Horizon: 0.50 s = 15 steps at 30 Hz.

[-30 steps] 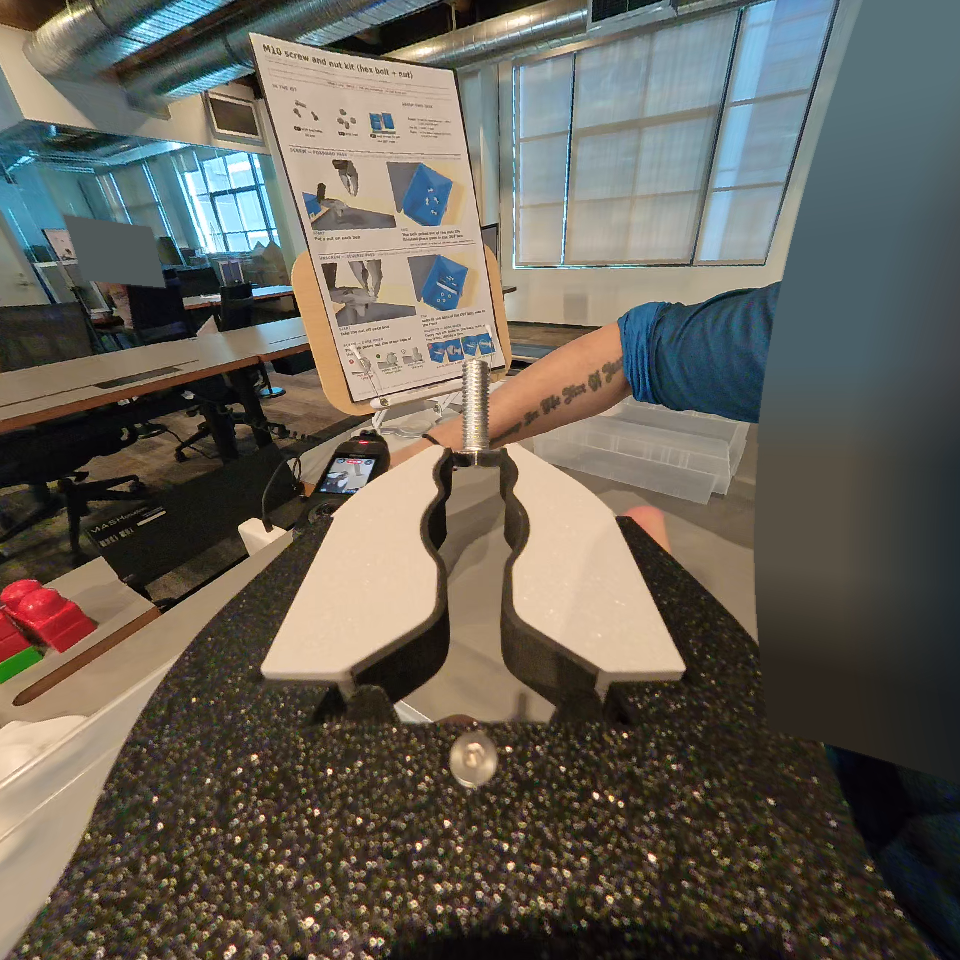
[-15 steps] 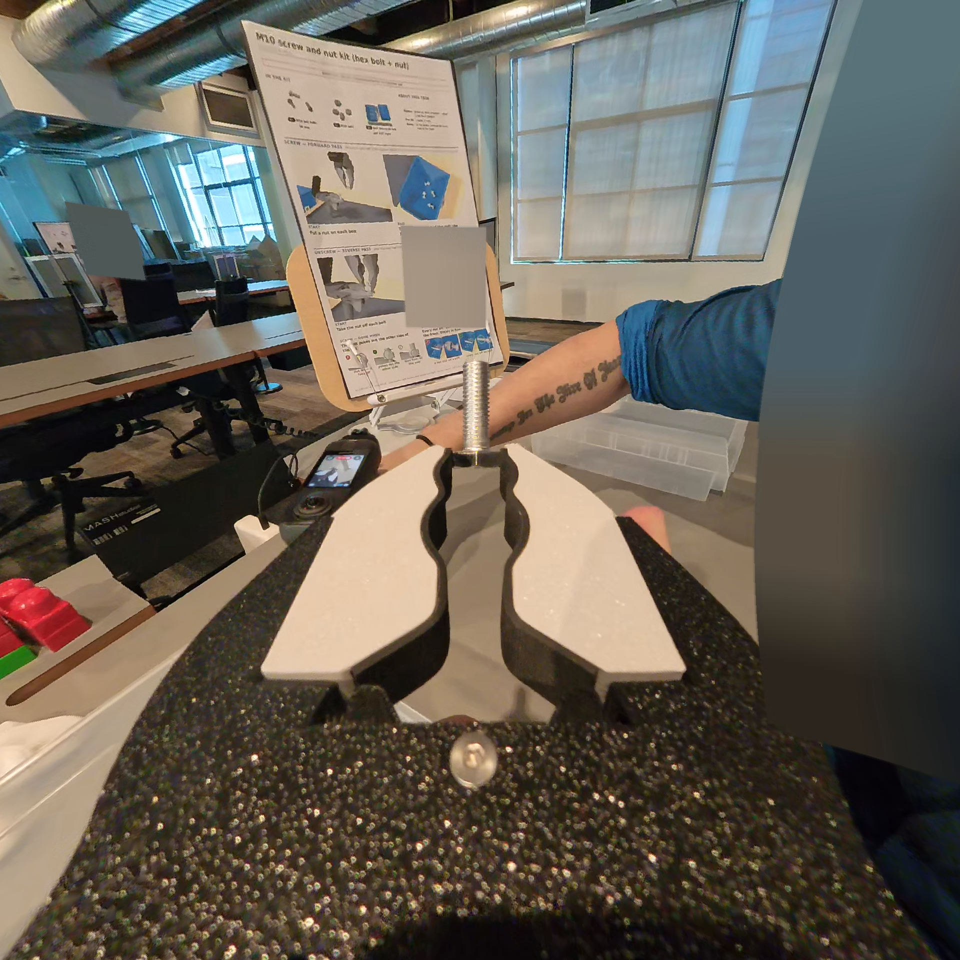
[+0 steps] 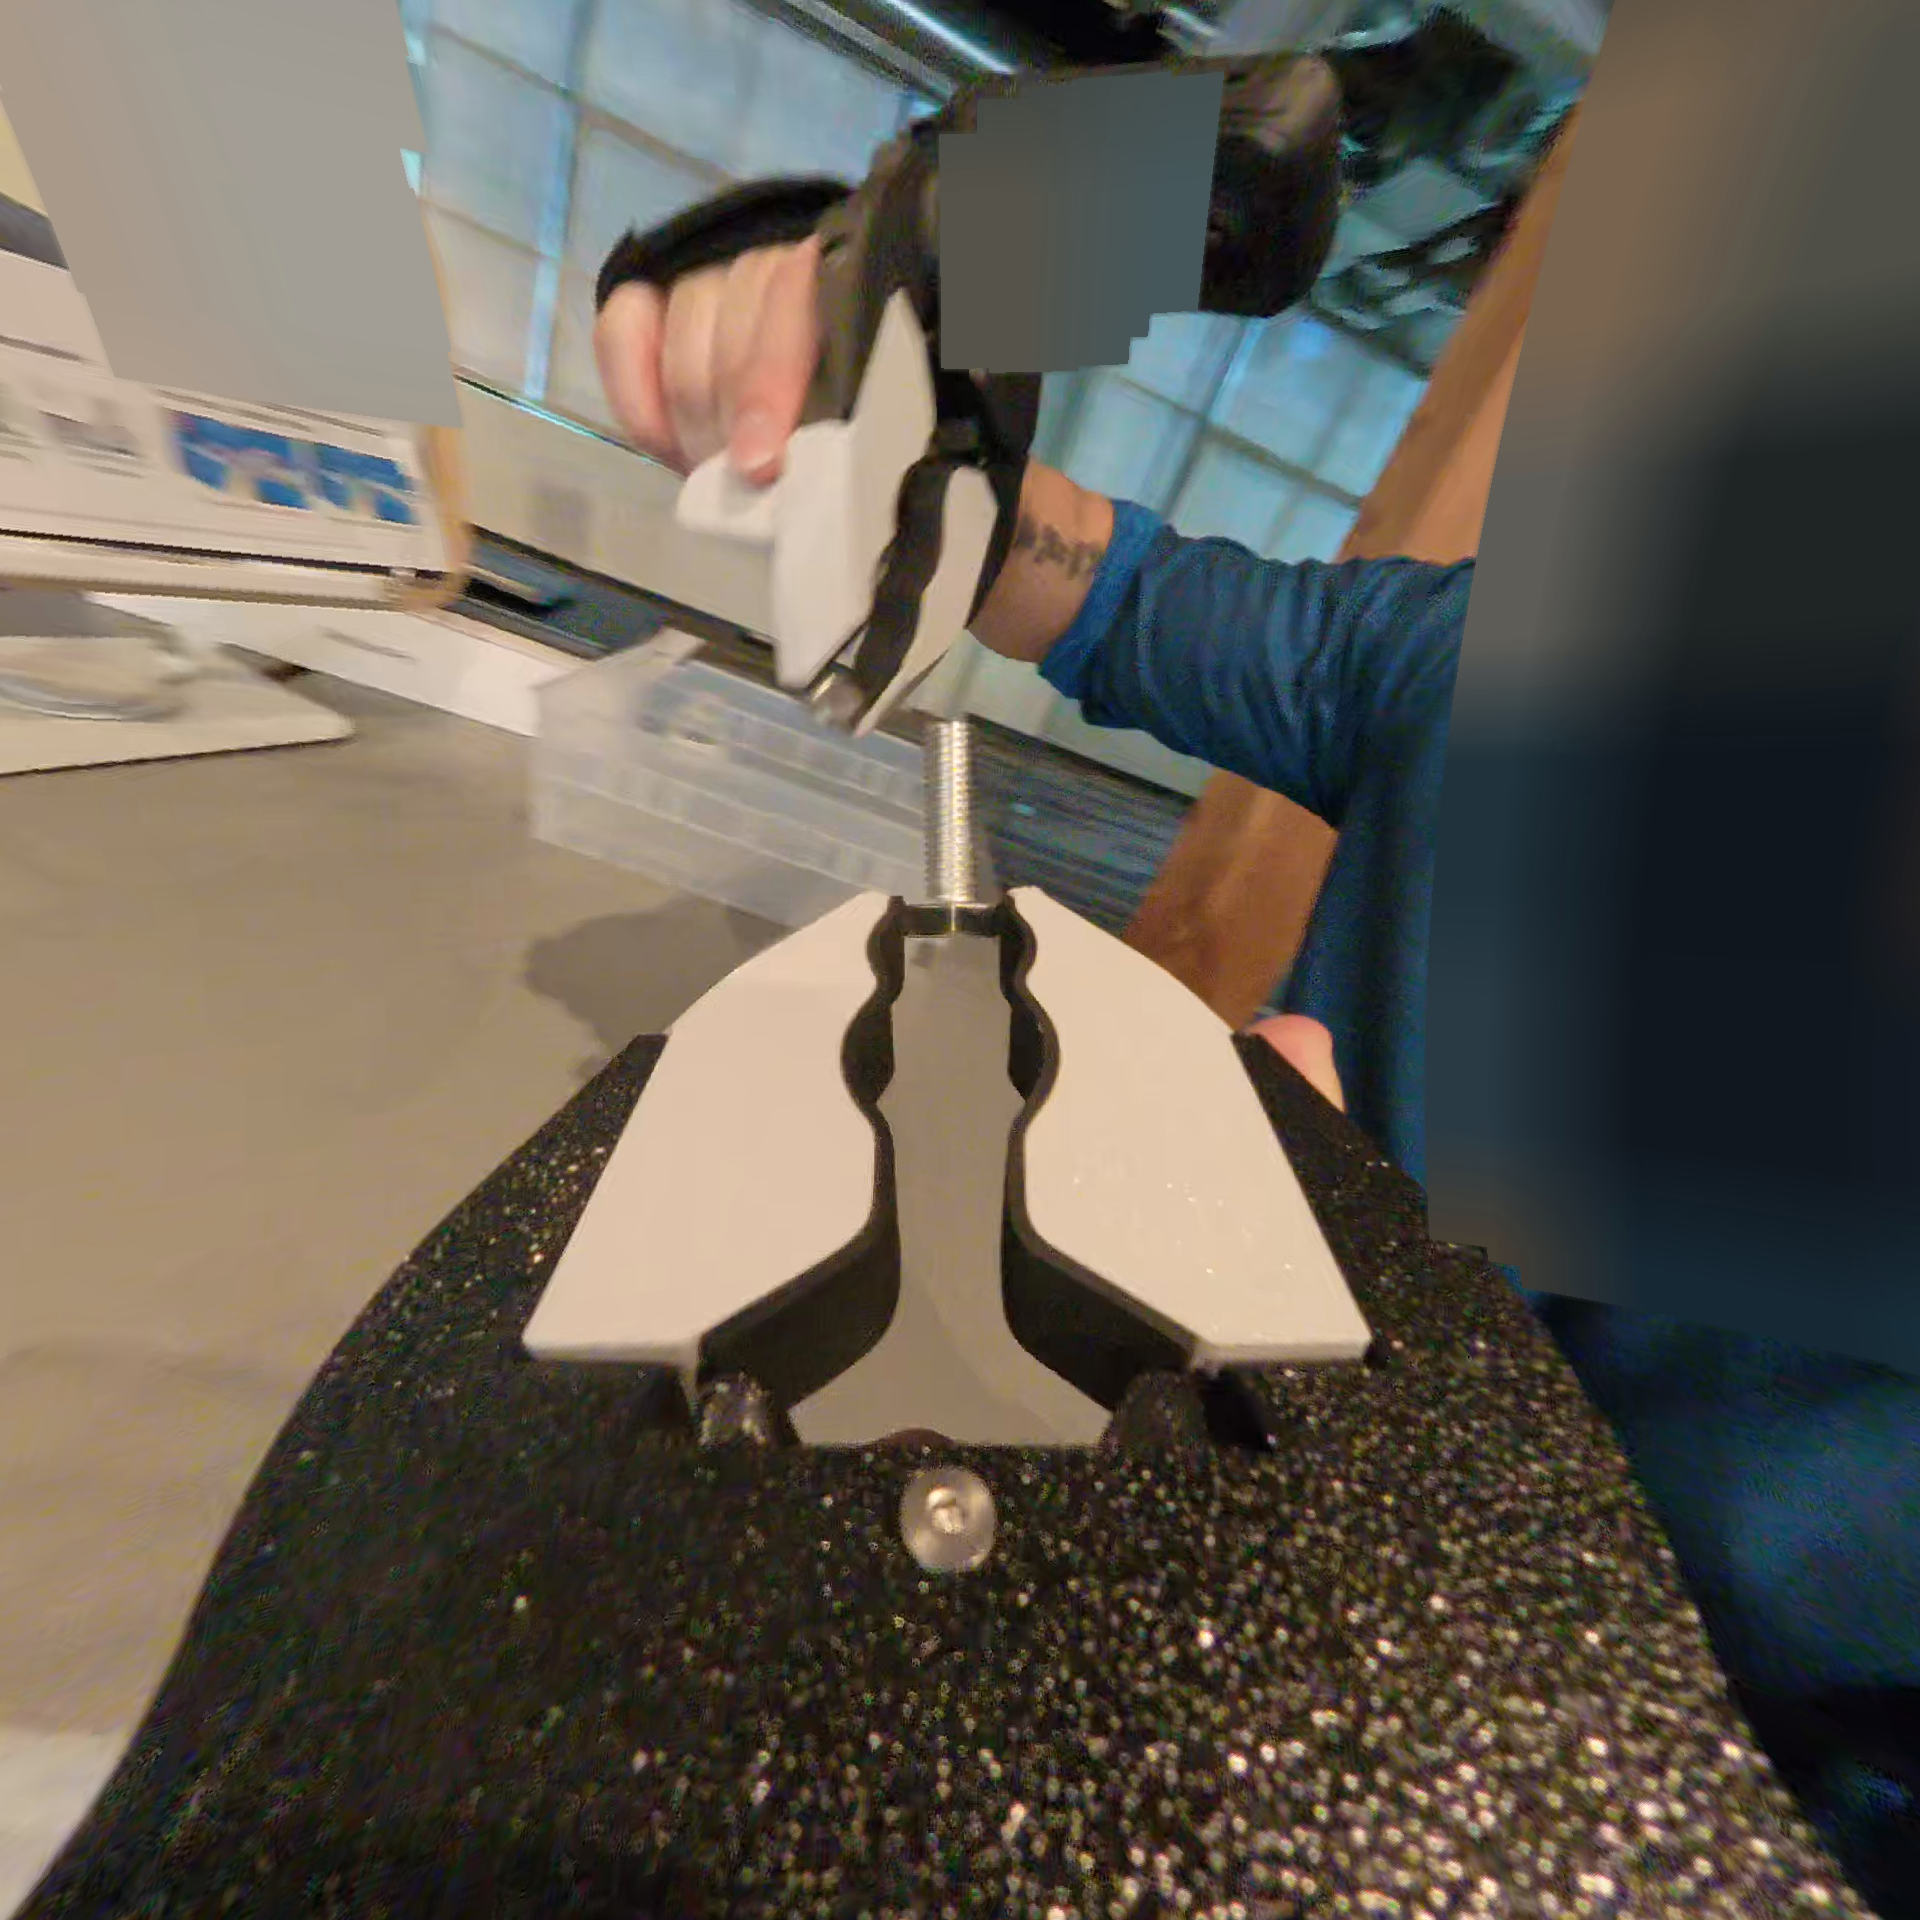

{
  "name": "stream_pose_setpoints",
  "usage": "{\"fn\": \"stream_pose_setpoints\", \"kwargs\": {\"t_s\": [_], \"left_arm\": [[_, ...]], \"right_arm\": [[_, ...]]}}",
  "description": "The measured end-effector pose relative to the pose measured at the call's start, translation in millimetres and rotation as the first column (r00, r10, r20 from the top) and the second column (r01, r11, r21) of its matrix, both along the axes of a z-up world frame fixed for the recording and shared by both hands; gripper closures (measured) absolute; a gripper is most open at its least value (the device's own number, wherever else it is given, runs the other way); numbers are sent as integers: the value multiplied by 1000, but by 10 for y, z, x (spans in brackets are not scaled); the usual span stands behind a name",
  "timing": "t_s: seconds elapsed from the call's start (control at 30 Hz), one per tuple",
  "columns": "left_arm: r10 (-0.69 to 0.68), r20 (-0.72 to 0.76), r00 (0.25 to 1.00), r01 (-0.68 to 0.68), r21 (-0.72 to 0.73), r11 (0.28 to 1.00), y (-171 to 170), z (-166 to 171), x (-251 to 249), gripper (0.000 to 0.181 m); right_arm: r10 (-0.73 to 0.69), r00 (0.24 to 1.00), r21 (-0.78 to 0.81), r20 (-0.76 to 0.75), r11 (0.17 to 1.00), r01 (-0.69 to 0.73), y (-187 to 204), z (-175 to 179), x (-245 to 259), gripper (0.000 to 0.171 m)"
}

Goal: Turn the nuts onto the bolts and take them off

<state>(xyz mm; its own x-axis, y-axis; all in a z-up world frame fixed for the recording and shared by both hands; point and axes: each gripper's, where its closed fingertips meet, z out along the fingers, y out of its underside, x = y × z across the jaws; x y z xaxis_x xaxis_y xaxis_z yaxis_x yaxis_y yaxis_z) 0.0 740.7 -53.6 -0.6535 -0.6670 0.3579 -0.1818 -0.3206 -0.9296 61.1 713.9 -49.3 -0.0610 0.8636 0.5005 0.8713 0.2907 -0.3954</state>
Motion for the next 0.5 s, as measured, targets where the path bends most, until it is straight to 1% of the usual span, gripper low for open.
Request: {"fn": "stream_pose_setpoints", "kwargs": {"t_s": [0.1,0.2,0.3,0.37,0.5], "left_arm": [[-193,-5,981,193,-36,981,-404,55,6,165],[-374,-18,927,373,-51,927,-828,68,16,165],[-512,-57,857,511,-42,859,-1217,2,50,165],[-579,-94,810,579,-32,815,-1431,-75,78,165],[-664,-116,739,663,-56,747,-1667,-183,155,165]], "right_arm": [[93,994,91,58,991,-98,-590,331,-182,154],[190,972,155,140,965,-211,-1059,475,-387,155],[261,942,148,211,944,-295,-1408,462,-524,155],[287,927,117,241,940,-322,-1592,389,-514,155],[297,932,74,209,945,-318,-1785,286,-490,155]]}}
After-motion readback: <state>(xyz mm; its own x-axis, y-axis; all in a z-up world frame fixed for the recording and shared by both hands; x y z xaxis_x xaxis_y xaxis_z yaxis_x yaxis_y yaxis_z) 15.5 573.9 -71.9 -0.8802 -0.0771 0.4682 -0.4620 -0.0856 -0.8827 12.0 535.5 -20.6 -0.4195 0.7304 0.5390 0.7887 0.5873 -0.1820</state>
